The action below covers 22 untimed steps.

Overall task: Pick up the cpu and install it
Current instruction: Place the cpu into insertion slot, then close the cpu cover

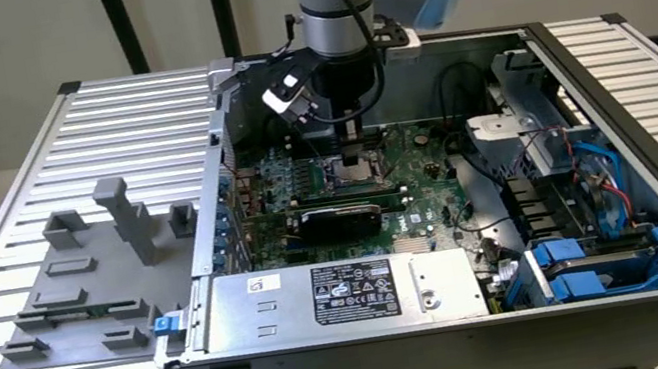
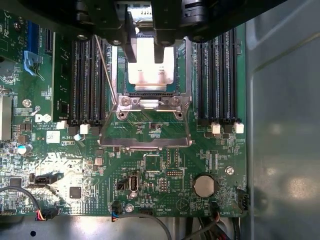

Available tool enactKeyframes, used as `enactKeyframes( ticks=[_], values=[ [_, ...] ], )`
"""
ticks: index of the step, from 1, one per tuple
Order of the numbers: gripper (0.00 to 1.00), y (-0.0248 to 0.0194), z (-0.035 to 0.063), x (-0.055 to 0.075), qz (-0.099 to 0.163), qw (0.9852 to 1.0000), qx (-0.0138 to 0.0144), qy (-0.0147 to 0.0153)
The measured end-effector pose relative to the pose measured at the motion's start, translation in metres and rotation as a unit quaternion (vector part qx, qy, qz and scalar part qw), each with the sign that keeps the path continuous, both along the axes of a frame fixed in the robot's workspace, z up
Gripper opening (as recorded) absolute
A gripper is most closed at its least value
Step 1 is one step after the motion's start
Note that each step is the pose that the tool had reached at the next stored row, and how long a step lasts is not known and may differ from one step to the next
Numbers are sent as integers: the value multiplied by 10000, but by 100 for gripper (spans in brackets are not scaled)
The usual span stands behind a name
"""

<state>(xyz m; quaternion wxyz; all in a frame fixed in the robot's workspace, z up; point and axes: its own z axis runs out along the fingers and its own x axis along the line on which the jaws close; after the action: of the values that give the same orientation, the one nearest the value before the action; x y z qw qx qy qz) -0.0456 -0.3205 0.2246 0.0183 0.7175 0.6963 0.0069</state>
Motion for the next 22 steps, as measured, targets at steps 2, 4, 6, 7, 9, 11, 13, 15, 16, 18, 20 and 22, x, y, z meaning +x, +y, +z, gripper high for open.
enactKeyframes(
  ticks=[2,4,6,7,9,11,13,15,16,18,20,22],
  values=[
    [18,-2,0,0,0,10000,12,0],
    [11,-2,0,0,-1,10000,13,0],
    [11,-2,0,0,0,10000,12,0],
    [11,-2,0,0,0,10000,12,0],
    [11,-2,0,0,0,10000,12,0],
    [11,-2,0,0,0,10000,13,0],
    [11,-2,0,0,0,10000,12,0],
    [11,-2,0,0,0,10000,12,0],
    [11,-2,0,0,0,10000,13,0],
    [11,-2,0,0,0,10000,13,0],
    [11,-2,0,0,0,10000,13,0],
    [11,-2,0,15,1,10000,12,1]
  ],
)
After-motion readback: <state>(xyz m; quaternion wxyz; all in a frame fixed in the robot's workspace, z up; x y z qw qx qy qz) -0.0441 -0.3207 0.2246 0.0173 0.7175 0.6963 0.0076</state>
